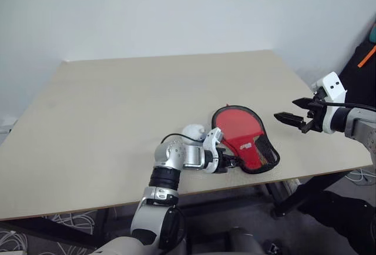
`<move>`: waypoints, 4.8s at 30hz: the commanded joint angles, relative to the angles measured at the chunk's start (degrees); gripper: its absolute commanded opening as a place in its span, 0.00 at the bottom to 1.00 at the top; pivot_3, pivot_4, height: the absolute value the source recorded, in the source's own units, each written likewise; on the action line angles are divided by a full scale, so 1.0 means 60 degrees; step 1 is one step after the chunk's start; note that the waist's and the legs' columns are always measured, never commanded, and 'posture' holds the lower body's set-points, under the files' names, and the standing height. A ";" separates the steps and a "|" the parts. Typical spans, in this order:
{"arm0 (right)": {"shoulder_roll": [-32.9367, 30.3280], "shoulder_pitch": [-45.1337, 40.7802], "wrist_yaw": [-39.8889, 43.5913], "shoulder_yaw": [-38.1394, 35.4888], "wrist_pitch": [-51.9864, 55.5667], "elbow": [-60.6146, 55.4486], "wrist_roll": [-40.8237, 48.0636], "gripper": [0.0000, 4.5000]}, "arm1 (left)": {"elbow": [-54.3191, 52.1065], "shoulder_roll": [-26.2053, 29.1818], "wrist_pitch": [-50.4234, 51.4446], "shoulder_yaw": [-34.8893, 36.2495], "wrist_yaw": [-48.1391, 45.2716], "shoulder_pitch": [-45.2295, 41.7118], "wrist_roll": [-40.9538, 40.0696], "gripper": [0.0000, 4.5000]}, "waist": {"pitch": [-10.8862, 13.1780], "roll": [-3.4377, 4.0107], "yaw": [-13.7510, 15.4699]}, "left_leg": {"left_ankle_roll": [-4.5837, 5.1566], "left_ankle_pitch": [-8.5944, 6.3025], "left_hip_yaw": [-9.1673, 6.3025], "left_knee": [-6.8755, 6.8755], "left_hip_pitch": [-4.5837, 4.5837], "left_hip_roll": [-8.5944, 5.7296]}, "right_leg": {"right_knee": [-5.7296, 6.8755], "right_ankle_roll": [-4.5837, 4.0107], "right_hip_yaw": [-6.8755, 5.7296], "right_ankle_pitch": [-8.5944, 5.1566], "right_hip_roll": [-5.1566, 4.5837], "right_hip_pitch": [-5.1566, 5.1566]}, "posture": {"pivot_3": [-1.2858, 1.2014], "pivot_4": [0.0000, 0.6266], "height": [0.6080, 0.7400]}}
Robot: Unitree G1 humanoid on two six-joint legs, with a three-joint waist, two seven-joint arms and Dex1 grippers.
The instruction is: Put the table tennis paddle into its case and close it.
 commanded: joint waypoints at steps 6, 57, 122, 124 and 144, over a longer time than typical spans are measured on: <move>0.0124 -0.0172 -0.0015 -0.0174 -0.0040 -0.0379 0.0147 1.00 | 0.0204 -0.0006 0.0218 0.0048 0.0349 0.0112 0.0169 0.01 | -0.0006 0.0007 -0.0004 | 0.0000 0.0000 0.0001 -0.0001 0.0003 0.0001 | 0.0000 0.0000 0.0000 0.0000 0.0000 0.0000 | 0.52 0.00 1.00; 0.0728 -0.0076 -0.0176 0.0518 0.0742 -0.1418 0.0696 1.00 | -0.7120 0.6661 -0.2920 -0.3708 0.7353 0.4278 -1.3462 0.47 | -0.0005 0.0006 0.0018 | -0.0006 0.0002 0.0005 -0.0011 -0.0007 -0.0009 | -0.0005 -0.0037 0.0007 -0.0010 -0.0019 -0.0019 | 0.52 0.00 1.00; 0.5878 0.0211 -0.2781 0.3097 -0.0459 0.0811 -0.1789 0.01 | -0.4124 0.7365 -0.5764 -0.1869 -0.5515 0.4382 -0.1111 0.62 | -0.0004 0.0010 -0.0050 | -0.0037 0.0023 0.0000 -0.0078 0.0000 0.0016 | -0.0006 -0.0027 -0.0015 -0.0005 -0.0007 -0.0042 | 0.52 0.00 1.00; 0.5884 0.0209 -0.2776 0.3130 -0.0442 0.0807 -0.1813 0.01 | -0.4018 0.7389 -0.5716 -0.1944 -0.5705 0.4322 -0.0992 0.62 | -0.0005 0.0012 -0.0049 | -0.0037 0.0023 -0.0001 -0.0078 0.0000 0.0016 | -0.0006 -0.0027 -0.0016 -0.0005 -0.0007 -0.0042 | 0.52 0.00 1.00; 0.6012 0.1014 -0.2355 0.3220 -0.1938 0.1523 -0.2165 0.00 | -0.2396 0.7964 -0.5627 -0.1694 -0.6532 0.2685 0.0180 0.01 | -0.0008 0.0011 -0.0075 | -0.0036 0.0023 -0.0006 -0.0078 0.0008 0.0020 | -0.0002 -0.0015 -0.0023 0.0001 -0.0004 -0.0038 | 0.52 0.00 1.00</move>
